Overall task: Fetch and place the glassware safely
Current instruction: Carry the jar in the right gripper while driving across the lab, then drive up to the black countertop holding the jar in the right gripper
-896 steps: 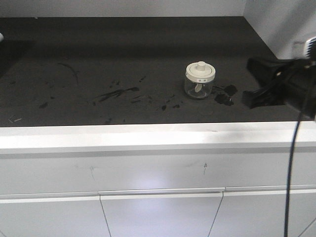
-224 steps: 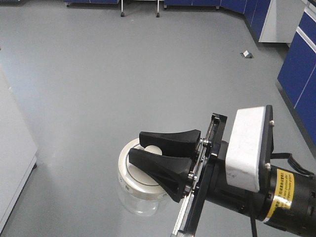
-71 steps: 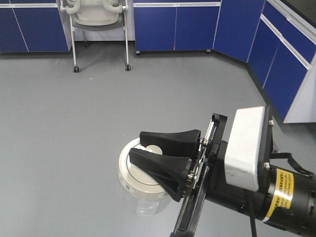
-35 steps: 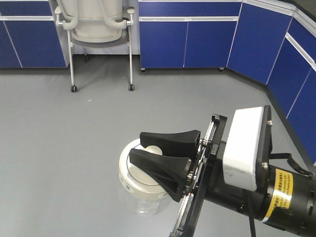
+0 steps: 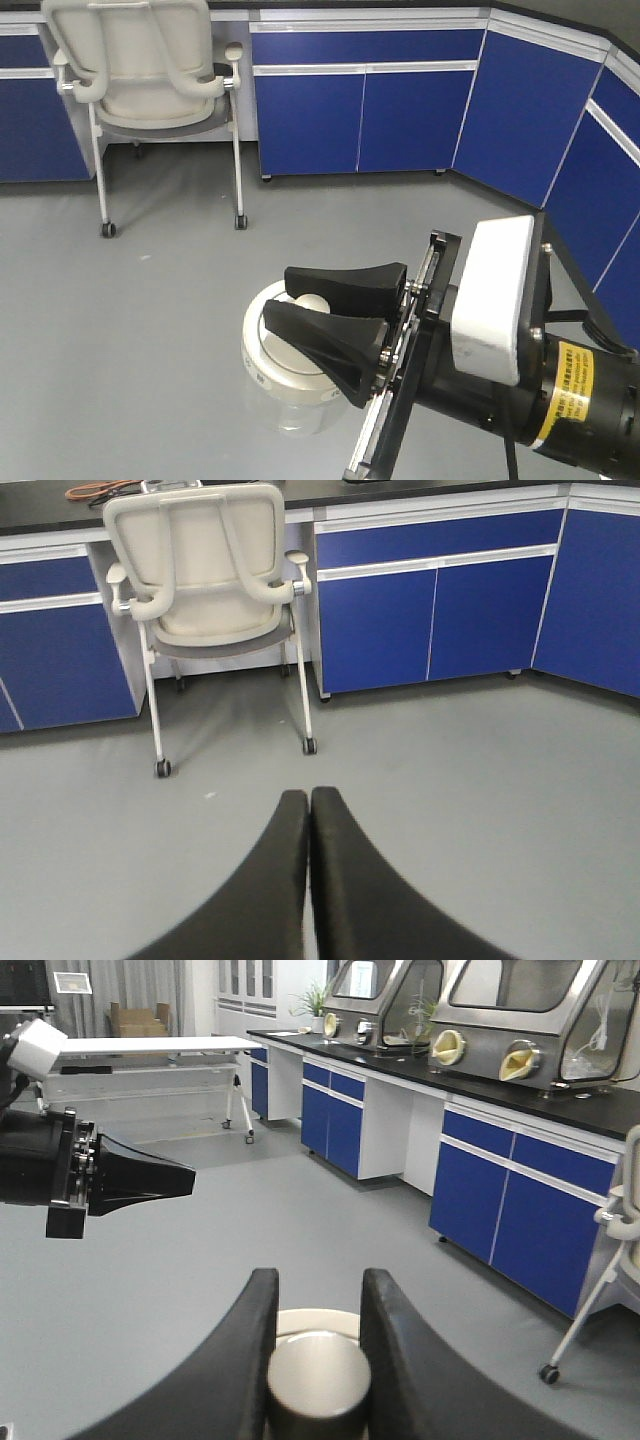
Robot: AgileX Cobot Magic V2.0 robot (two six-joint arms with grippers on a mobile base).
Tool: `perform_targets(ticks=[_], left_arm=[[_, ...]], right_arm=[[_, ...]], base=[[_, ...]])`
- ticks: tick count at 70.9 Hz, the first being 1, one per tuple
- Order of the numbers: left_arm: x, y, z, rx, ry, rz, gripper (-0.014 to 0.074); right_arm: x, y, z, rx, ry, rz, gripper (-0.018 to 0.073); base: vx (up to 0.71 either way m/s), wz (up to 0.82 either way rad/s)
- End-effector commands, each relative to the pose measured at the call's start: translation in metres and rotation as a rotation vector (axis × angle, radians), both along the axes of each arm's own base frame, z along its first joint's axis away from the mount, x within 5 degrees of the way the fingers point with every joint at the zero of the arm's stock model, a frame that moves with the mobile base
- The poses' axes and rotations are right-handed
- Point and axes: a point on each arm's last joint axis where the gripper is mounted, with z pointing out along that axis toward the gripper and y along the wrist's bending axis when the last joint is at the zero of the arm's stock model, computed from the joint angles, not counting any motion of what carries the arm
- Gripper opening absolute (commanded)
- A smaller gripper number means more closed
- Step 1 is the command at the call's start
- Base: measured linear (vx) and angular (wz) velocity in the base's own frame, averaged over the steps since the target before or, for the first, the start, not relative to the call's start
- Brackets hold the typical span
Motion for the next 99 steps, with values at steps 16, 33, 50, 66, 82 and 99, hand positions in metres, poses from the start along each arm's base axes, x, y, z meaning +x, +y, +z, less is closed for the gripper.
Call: perform_targets(ticks=[16,33,50,66,82,99], left_arm=[[0.0016,-0.0006,0.0146,-0.016,-0.088,-0.004,-0.0007],[0.0016,-0.0006,0.0146,-0.016,-0.088,-0.004,-0.0007],[0.0016,-0.0006,0.0146,-0.016,-0.088,-0.004,-0.0007],[0.0016,-0.0006,0.0146,-0.016,-0.088,-0.004,-0.0007],[0.0016,-0.0006,0.0146,-0.016,-0.088,-0.004,-0.0007],[0.0016,-0.0006,0.0146,-0.016,-0.088,-0.004,-0.0007]], right_arm=[[-0.004,-0.0002,0.0219,0.103,-0.054,0.032,-0.0004],[-0.0036,-0.0003,0.0215,0.099,-0.052,0.028,-0.0004],[-0.0036,-0.0003,0.0215,0.099,-0.052,0.028,-0.0004],[-0.0036,-0.0003,0.0215,0.099,-0.052,0.028,-0.0004],[-0.0037,-0.0003,0.0216,0.1,-0.052,0.029,-0.0004],[-0.0037,-0.0003,0.0216,0.1,-0.052,0.029,-0.0004]], base=[[0.46,-0.14],[0.39,-0.33],[0.32,-0.61],[0.28,-0.84],[0.25,-0.89],[0.24,-0.81]])
